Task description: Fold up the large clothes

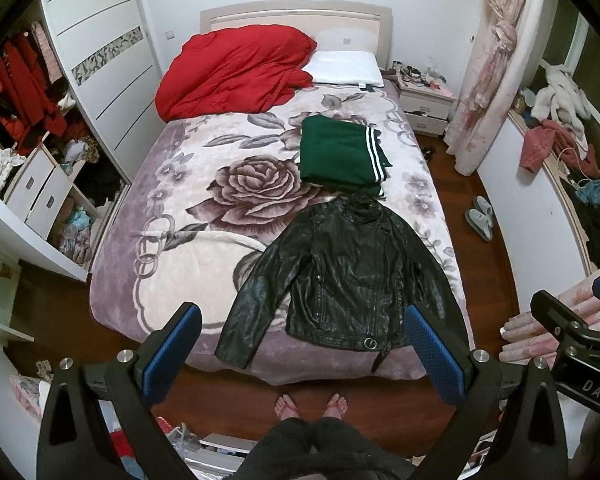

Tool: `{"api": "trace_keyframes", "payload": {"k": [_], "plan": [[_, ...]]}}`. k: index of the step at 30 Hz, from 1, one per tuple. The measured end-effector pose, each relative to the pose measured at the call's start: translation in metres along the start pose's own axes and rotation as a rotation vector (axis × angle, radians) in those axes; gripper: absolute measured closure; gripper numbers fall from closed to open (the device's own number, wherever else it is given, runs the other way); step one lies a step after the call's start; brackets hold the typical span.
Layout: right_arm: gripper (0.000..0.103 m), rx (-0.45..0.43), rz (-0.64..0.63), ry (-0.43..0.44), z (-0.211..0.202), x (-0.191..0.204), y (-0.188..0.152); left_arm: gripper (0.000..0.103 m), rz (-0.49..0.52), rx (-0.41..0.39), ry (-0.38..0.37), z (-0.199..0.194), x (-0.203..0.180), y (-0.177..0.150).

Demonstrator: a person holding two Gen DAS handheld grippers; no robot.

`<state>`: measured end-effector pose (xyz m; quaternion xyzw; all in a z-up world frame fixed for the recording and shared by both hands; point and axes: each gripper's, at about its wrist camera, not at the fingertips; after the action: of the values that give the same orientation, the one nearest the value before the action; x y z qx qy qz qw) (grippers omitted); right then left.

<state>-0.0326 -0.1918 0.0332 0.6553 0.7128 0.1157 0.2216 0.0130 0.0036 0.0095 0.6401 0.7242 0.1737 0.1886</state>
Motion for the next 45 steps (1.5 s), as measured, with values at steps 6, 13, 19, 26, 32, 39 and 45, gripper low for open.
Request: {"api": "trace_keyframes", "payload": {"k": [6,13,19,26,32,39,45], "plan": [[0.0,0.0,-0.001,-0.001,0.0,0.001,0.001,0.0,-0.001,0.0,-0.004,0.0,0.0,0.002],[0.0,-0.001,-0.002,-0.001,0.0,0.001,0.0,0.0,-0.003,-0.001,-0.009,0.001,0.001,0.005],[0.0,-0.002,-0.002,-0.001,-0.002,0.002,0.006,0.0,-0.004,-0.001,-0.009,0.001,-0.001,0.007],[0.0,-0.004,-0.001,0.002,-0.003,0.001,0.009,0.0,-0.004,-0.003,-0.009,0.001,-0.001,0.007],[0.0,-0.005,-0.002,-0.001,-0.003,0.002,0.006,0.0,-0.005,-0.004,-0.011,0.0,-0.001,0.007],[0.0,-0.007,-0.001,0.001,-0.004,0.002,0.009,0.0,0.0,-0.013,-0.015,0.0,-0.007,0.02],[0.0,-0.008,0.003,0.004,-0.006,0.002,0.025,0.0,0.009,-0.031,-0.019,-0.009,-0.015,0.028]]}}
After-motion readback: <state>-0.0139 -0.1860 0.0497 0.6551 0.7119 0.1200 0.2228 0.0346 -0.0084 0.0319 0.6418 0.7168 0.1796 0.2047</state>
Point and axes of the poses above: each gripper's, at about its wrist camera, not at the fingertips, and z roughly the way its jaws point, x to its left, y to its top, and after that the axes turned 6 degrees about -z, right-handed
